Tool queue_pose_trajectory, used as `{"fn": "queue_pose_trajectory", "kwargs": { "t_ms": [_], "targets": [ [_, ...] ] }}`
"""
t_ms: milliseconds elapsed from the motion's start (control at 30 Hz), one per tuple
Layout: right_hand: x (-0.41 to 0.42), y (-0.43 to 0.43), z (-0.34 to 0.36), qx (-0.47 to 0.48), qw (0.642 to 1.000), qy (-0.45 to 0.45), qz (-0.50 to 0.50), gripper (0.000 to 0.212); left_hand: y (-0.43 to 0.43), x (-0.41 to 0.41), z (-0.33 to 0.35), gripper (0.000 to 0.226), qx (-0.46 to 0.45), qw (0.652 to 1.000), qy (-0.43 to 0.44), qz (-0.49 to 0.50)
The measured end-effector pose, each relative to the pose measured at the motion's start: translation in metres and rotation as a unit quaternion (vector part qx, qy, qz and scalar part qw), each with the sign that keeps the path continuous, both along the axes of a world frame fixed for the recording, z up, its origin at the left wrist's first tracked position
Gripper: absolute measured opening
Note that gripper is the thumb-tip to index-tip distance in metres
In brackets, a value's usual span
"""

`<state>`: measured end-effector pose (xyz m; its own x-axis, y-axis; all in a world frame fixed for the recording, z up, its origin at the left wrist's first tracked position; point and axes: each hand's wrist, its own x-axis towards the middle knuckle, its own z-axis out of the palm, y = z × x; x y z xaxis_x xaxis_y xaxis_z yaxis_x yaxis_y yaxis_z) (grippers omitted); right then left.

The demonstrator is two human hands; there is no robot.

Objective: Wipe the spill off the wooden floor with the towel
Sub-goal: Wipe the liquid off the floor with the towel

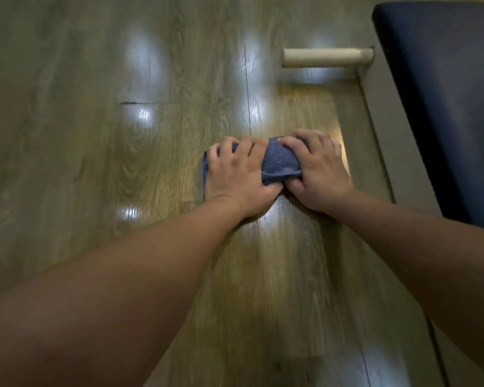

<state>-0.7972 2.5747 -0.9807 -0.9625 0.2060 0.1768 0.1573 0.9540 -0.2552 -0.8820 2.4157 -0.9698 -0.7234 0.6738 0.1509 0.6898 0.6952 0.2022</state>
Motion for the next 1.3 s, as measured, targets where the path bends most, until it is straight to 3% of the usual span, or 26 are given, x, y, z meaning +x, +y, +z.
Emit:
{"fn": "queue_pose_trajectory", "kwargs": {
  "t_ms": [367,500,667,733,800,900,1100,1200,1300],
  "targets": [
    [-0.020,0.020,0.006,-0.002,1.000,-0.020,0.019,0.065,0.017,-0.023,0.006,0.074,-0.025,0.999,-0.015,-0.025],
    [-0.067,0.046,0.006,0.007,0.999,-0.031,-0.033,0.071,0.051,-0.069,-0.004,0.073,-0.033,0.999,-0.005,-0.010],
    [-0.083,0.053,0.000,0.017,0.997,0.030,-0.064,0.061,0.067,-0.084,-0.004,0.080,-0.033,0.998,0.046,0.017],
    [-0.086,0.055,0.002,0.012,0.998,0.037,-0.056,0.061,0.044,-0.054,0.000,0.085,-0.021,0.999,0.006,0.039],
    [-0.084,0.054,0.007,0.011,0.999,0.018,-0.043,0.063,-0.011,0.007,-0.001,0.082,-0.041,0.995,-0.065,0.061],
    [-0.084,0.053,0.013,0.008,0.999,-0.004,-0.035,0.062,-0.075,0.081,-0.001,0.075,-0.140,0.980,-0.120,0.070],
    [-0.087,0.053,0.032,-0.013,0.995,-0.091,-0.036,0.073,-0.071,0.076,0.005,0.078,-0.172,0.975,-0.128,0.054],
    [-0.109,0.051,0.067,0.075,0.973,-0.214,0.044,0.093,-0.073,0.076,0.003,0.079,-0.171,0.974,-0.140,0.053],
    [-0.124,0.033,0.062,0.084,0.973,-0.185,0.109,0.091,-0.072,0.073,0.001,0.079,-0.146,0.979,-0.130,0.048]
  ]
}}
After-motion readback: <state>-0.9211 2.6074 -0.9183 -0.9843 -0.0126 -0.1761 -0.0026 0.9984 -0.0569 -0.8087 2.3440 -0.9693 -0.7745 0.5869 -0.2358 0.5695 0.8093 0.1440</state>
